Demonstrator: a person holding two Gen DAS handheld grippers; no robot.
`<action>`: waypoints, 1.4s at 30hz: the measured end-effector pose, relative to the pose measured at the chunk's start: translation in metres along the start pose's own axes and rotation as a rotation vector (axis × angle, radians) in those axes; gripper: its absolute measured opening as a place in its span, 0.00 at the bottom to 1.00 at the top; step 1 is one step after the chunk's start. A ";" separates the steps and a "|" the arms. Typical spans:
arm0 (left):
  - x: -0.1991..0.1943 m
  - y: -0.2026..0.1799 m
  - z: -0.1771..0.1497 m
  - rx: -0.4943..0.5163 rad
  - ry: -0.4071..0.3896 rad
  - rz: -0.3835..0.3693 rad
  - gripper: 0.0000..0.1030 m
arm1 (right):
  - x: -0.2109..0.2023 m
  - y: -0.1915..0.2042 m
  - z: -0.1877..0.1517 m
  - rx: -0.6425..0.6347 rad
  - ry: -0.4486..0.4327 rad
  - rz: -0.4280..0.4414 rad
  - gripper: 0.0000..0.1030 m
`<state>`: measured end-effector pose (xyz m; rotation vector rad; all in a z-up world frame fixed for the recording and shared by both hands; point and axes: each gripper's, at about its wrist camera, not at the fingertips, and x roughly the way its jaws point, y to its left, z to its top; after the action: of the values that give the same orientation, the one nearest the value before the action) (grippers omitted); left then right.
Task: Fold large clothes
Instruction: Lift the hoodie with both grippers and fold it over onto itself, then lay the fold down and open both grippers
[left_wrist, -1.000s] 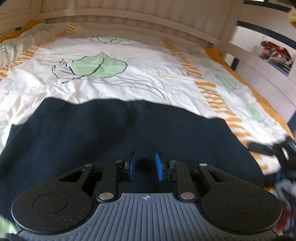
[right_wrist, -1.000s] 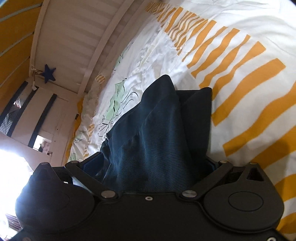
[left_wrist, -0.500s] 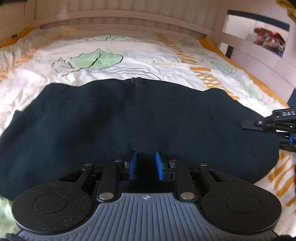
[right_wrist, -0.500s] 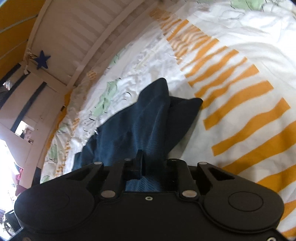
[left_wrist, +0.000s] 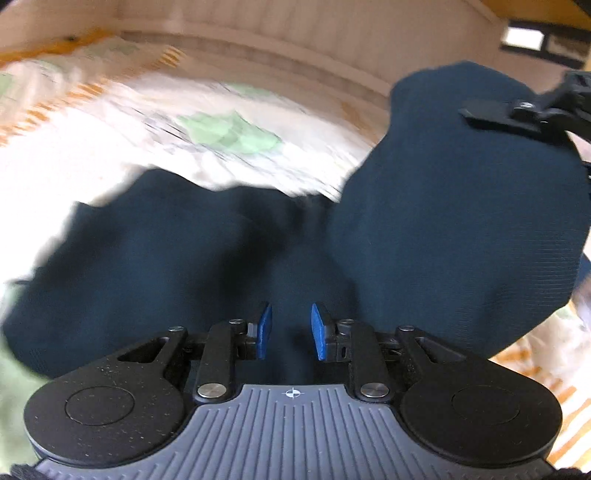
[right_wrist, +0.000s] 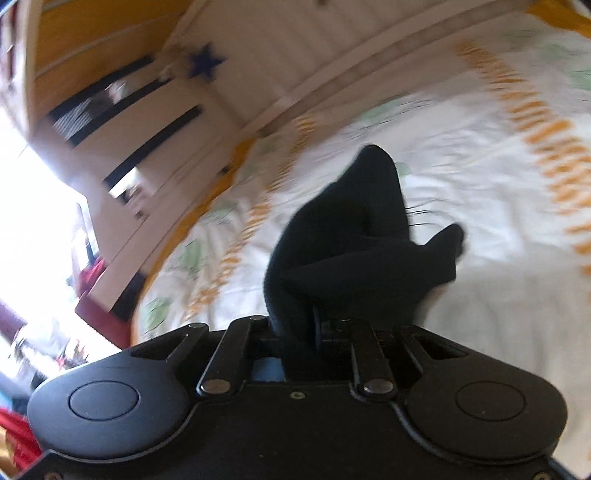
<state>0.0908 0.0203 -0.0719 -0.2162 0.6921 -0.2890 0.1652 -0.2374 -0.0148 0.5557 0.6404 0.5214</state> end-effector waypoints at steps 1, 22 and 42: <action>-0.009 0.009 0.002 -0.015 -0.023 0.029 0.22 | 0.012 0.011 0.001 -0.020 0.019 0.014 0.23; -0.099 0.091 0.000 -0.210 -0.184 0.275 0.22 | 0.218 0.080 -0.085 -0.185 0.344 0.006 0.35; -0.035 0.030 0.009 0.047 -0.108 0.157 0.28 | 0.088 0.052 -0.005 -0.286 -0.034 -0.020 0.61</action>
<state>0.0767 0.0606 -0.0526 -0.1309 0.5914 -0.1422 0.2077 -0.1444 -0.0215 0.2874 0.5269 0.5719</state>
